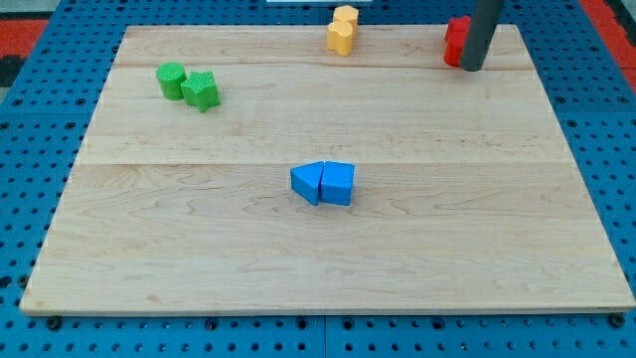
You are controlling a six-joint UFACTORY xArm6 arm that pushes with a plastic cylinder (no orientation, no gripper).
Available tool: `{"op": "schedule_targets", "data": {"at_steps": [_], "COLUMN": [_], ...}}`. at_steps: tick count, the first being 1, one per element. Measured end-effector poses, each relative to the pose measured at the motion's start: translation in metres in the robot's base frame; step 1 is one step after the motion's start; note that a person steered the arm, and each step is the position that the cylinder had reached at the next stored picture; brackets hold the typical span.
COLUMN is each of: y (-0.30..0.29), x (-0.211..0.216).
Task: Separate the heart from the hexagon
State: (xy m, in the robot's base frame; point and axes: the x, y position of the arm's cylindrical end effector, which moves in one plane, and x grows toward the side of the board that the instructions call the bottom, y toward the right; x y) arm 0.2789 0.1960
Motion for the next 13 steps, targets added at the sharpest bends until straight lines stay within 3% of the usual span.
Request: {"op": "schedule_targets", "data": {"at_steps": [3,4,5,6,7,8,10,12,13], "y": [-0.048,-0.054,-0.066,-0.142,-0.172,-0.122,-0.117,-0.154,-0.162], "x": [0.002,0.021,0.087,0.112,0.069,0.009,-0.086,-0.085,-0.063]}}
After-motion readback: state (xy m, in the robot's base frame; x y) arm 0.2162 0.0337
